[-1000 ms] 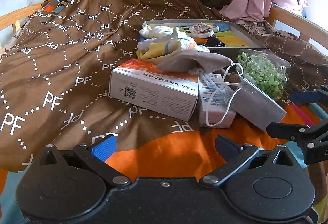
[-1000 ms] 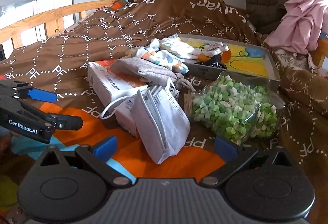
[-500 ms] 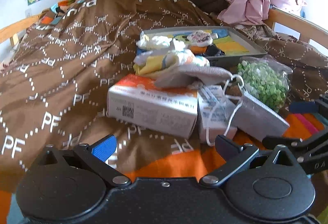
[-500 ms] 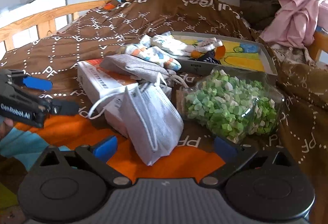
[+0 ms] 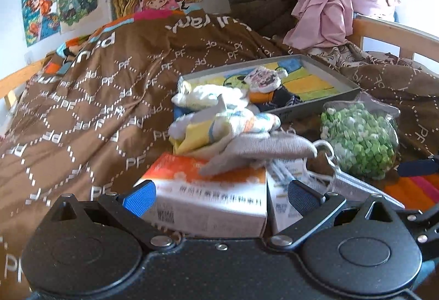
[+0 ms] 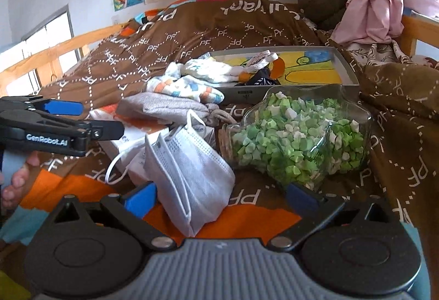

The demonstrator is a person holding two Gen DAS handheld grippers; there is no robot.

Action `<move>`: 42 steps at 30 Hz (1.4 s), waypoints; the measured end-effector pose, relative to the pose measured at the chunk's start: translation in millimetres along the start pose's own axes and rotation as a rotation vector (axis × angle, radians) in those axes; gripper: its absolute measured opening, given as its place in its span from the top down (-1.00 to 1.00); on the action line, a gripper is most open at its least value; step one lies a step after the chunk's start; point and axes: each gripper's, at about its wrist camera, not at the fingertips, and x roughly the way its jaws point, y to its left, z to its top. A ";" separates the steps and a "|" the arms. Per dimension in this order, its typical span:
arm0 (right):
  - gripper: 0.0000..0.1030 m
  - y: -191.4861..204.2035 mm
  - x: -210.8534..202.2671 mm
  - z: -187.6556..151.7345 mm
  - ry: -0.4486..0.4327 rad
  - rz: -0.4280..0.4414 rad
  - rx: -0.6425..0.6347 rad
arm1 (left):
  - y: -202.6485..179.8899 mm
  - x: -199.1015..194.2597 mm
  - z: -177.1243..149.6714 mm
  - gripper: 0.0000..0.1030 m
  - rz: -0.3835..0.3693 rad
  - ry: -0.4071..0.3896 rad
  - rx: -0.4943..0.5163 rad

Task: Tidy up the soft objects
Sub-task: 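Grasp the grey sock with the left tool while the right tool grasps the white face mask, then carry the grey sock with the left tool while the right tool carries the face mask to the tray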

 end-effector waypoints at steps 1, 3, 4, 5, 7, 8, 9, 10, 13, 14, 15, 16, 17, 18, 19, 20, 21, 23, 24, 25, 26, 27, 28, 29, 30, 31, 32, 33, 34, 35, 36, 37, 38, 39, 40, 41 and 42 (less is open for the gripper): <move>-0.99 -1.6 0.7 0.4 -0.003 0.003 0.010 | -0.8 1.6 1.8 -0.98 0.000 -0.008 0.012; -0.99 -3.3 1.8 0.6 -0.005 0.007 0.024 | -3.7 5.1 6.2 -0.98 -0.002 -0.020 0.044; -0.99 -4.4 2.9 0.8 -0.005 0.011 0.030 | -5.9 6.5 7.9 -0.98 -0.003 -0.027 0.062; -0.99 -5.2 3.8 0.9 -0.005 0.017 0.034 | -8.2 8.1 9.9 -0.98 -0.003 -0.034 0.082; -0.99 -5.5 5.6 0.7 -0.003 0.032 0.038 | -11.9 10.8 12.6 -0.98 -0.009 -0.041 0.112; -0.99 -5.0 6.4 0.5 -0.002 0.038 0.037 | -14.1 12.5 13.6 -0.98 -0.012 -0.043 0.129; -0.99 -4.7 7.2 0.1 -0.001 0.044 0.036 | -16.0 14.2 14.5 -0.98 -0.017 -0.042 0.145; -0.99 -4.5 8.0 -0.4 0.003 0.051 0.033 | -18.2 16.2 15.1 -0.95 -0.029 -0.040 0.170; -0.97 -3.4 8.1 -1.7 0.000 0.065 0.028 | -22.8 20.3 14.8 -0.85 -0.045 -0.051 0.239; -0.96 -3.1 7.7 -1.7 -0.003 0.067 0.028 | -24.4 21.5 14.9 -0.83 -0.039 -0.058 0.262; -0.92 -2.8 7.6 -1.6 -0.006 0.069 0.027 | -25.5 22.6 15.1 -0.81 -0.039 -0.061 0.279; -0.87 -2.3 7.3 -1.7 -0.009 0.072 0.025 | -26.1 23.1 15.6 -0.71 -0.047 -0.061 0.291; -0.85 -1.6 6.9 -1.9 -0.011 0.075 0.021 | -26.6 24.0 16.4 -0.64 -0.060 -0.060 0.304; -0.80 -0.7 6.8 -2.1 -0.012 0.076 0.017 | -27.6 24.7 17.3 -0.62 -0.069 -0.059 0.317; -0.75 0.2 6.9 -2.1 -0.011 0.075 0.012 | -29.1 25.2 17.5 -0.62 -0.071 -0.062 0.331; -0.72 1.3 7.1 -2.2 -0.010 0.075 0.007 | -31.7 26.2 17.8 -0.62 -0.067 -0.065 0.353; -0.66 2.2 7.2 -2.5 -0.008 0.076 0.002 | -34.6 27.0 17.9 -0.62 -0.060 -0.066 0.376; -0.60 4.2 7.0 -2.7 -0.005 0.079 -0.004 | -41.7 28.2 17.9 -0.61 -0.050 -0.078 0.429; -0.57 5.1 6.8 -2.9 -0.005 0.080 -0.008 | -44.4 28.1 17.9 -0.60 -0.055 -0.082 0.446; -0.54 6.2 6.8 -3.1 -0.005 0.082 -0.013 | -47.3 28.5 18.1 -0.54 -0.066 -0.082 0.461; -0.51 7.2 7.0 -3.2 -0.004 0.082 -0.018 | -50.2 29.6 18.5 -0.46 -0.079 -0.075 0.475; -0.46 7.9 7.3 -3.3 -0.002 0.082 -0.022 | -52.4 30.9 18.8 -0.40 -0.089 -0.067 0.484; -0.38 8.4 7.7 -3.5 0.002 0.083 -0.025 | -53.9 32.3 19.4 -0.24 -0.099 -0.056 0.490; -0.33 8.6 7.9 -3.7 0.007 0.087 -0.027 | -54.6 34.1 20.2 -0.12 -0.110 -0.044 0.491; -0.25 8.4 8.4 -3.8 0.012 0.091 -0.030 | -54.4 35.6 20.2 -0.09 -0.115 -0.036 0.488; -0.21 8.9 8.8 -3.8 0.016 0.093 -0.032 | -53.4 36.7 21.1 -0.03 -0.119 -0.029 0.483; -0.17 9.4 9.0 -3.9 0.016 0.092 -0.035 | -51.7 37.3 21.8 0.02 -0.121 -0.026 0.477; -0.04 9.7 8.8 -4.2 0.015 0.093 -0.037 | -49.8 37.3 22.2 0.04 -0.125 -0.024 0.468; 0.12 10.2 8.7 -4.1 0.015 0.095 -0.040 | -48.1 37.5 23.0 0.10 -0.129 -0.019 0.459; 0.16 10.9 8.5 -4.0 0.015 0.098 -0.043 | -46.0 37.4 23.6 0.18 -0.135 -0.013 0.449; 0.22 11.5 8.5 -4.0 0.014 0.100 -0.047 | -44.8 37.2 24.0 0.22 -0.138 -0.009 0.441; 0.25 12.6 8.5 -4.1 0.014 0.100 -0.054 | -43.5 37.0 24.0 0.33 -0.138 -0.003 0.433; 0.28 13.6 8.5 -4.4 0.013 0.100 -0.061 | -42.8 36.5 23.9 0.45 -0.139 0.004 0.420; 0.38 14.1 8.7 -4.3 0.013 0.103 -0.066 | -42.1 36.1 23.9 0.50 -0.144 0.015 0.400; 0.47 15.1 8.5 -4.5 0.014 0.106 -0.071 | -41.2 35.7 24.0 0.67 -0.157 0.030 0.373; 0.52 15.7 8.5 -4.7 0.013 0.109 -0.076 | -41.6 34.9 23.7 0.72 -0.165 0.042 0.356; 0.63 16.3 8.7 -4.7 0.013 0.110 -0.082 | -42.6 34.0 22.7 0.73 -0.170 0.049 0.346</move>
